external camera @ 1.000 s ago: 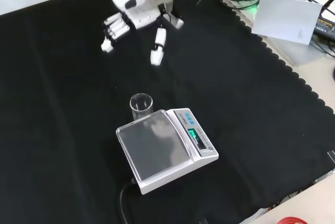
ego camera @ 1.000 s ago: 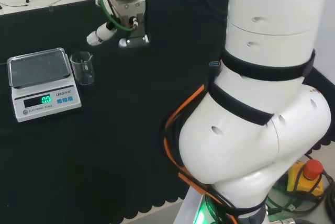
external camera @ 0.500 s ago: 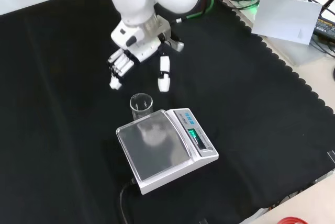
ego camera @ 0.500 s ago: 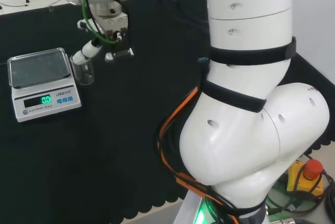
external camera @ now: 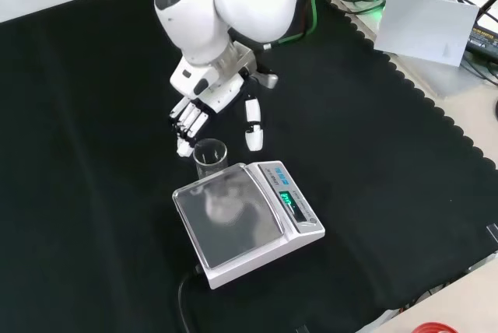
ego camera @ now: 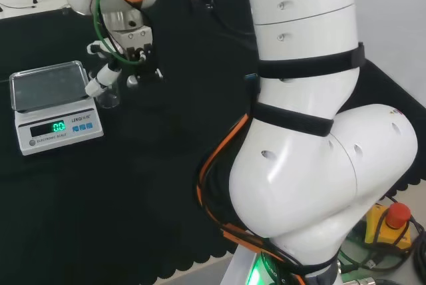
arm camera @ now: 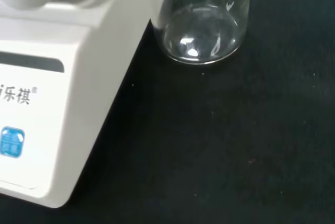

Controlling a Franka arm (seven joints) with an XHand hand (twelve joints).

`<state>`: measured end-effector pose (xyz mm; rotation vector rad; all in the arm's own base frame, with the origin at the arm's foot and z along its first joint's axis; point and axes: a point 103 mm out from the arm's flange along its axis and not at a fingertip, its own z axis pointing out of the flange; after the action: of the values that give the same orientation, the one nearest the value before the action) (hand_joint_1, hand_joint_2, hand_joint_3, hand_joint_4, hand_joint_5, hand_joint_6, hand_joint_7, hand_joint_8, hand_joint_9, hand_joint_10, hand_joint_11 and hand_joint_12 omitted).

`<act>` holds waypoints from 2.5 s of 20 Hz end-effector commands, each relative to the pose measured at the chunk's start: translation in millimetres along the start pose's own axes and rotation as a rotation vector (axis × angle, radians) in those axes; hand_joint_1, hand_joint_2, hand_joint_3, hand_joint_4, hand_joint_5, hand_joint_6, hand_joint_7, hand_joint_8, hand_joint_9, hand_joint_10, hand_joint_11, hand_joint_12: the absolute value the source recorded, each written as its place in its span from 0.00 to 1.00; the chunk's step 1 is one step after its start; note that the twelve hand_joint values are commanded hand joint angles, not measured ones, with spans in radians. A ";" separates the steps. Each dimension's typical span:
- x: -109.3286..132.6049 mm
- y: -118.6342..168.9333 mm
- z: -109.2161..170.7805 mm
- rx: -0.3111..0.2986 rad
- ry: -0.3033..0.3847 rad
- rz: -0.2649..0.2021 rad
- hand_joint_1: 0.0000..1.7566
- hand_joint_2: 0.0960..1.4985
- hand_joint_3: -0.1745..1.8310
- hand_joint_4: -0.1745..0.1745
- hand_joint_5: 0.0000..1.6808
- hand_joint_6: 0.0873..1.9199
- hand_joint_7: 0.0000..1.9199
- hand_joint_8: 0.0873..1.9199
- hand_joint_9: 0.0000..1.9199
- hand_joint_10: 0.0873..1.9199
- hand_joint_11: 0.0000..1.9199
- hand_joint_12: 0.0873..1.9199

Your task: Pick up the beaker.

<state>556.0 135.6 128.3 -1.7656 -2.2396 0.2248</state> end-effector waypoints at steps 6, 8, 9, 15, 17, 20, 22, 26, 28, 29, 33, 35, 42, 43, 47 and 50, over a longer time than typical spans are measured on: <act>-13.4 30.0 18.1 0.085 -0.078 0.039 0.36 0.40 0.20 0.63 0.05 0.00 0.08 0.34 0.13 0.43 0.00 0.81; -13.4 30.9 23.1 0.098 -0.089 0.040 0.36 0.40 0.20 0.63 0.05 0.00 0.08 0.34 0.13 0.43 0.00 0.81; -13.9 31.0 25.9 0.103 -0.092 0.043 0.36 0.40 0.20 0.63 0.06 0.00 0.08 0.35 0.13 0.43 0.00 0.81; -15.1 27.4 34.1 0.029 -0.117 0.081 0.46 0.40 0.23 0.63 0.17 0.00 0.15 0.35 0.20 0.41 0.06 0.80; -11.1 24.1 32.0 -0.066 -0.131 0.097 0.53 0.39 0.31 0.64 0.31 0.14 0.30 0.37 0.37 0.35 0.24 0.72; -8.6 22.6 26.9 -0.141 -0.138 0.116 0.60 0.35 0.41 0.57 0.44 0.46 0.48 0.45 0.57 0.30 0.48 0.59; -8.1 22.4 23.2 -0.173 -0.144 0.123 0.62 0.44 0.38 0.65 0.58 0.47 0.54 0.49 0.64 0.29 0.58 0.52; -9.8 22.1 18.9 -0.203 -0.133 0.137 0.65 0.46 0.38 0.45 0.68 0.42 0.60 0.50 0.70 0.28 0.68 0.43; -10.4 22.0 18.5 -0.209 -0.133 0.136 0.65 0.45 0.40 0.40 0.69 0.42 0.61 0.50 0.71 0.27 0.70 0.41; -10.6 21.8 18.1 -0.213 -0.133 0.136 0.65 0.44 0.40 0.39 0.69 0.42 0.61 0.50 0.71 0.27 0.70 0.40; -12.6 20.5 12.2 -0.222 -0.119 0.143 0.66 0.43 0.42 0.39 0.69 0.43 0.62 0.50 0.72 0.27 0.71 0.40; -14.7 19.2 8.9 -0.222 -0.114 0.149 0.65 0.43 0.42 0.40 0.69 0.43 0.62 0.50 0.72 0.26 0.71 0.39; -22.0 21.4 -2.5 -0.074 -0.085 0.117 0.60 0.35 0.42 0.51 0.46 0.49 0.51 0.51 0.63 0.26 0.55 0.51; -21.1 22.8 -2.1 -0.051 -0.083 0.108 0.58 0.32 0.41 0.51 0.36 0.50 0.46 0.51 0.59 0.28 0.48 0.57; -11.3 30.1 1.4 0.024 -0.102 0.071 0.51 0.29 0.37 0.53 0.14 0.29 0.28 0.46 0.40 0.34 0.27 0.70; -7.6 32.9 0.8 0.017 -0.107 0.066 0.49 0.30 0.33 0.57 0.15 0.18 0.25 0.44 0.35 0.37 0.22 0.72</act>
<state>591.1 128.1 125.6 -1.9368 -2.2439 0.2951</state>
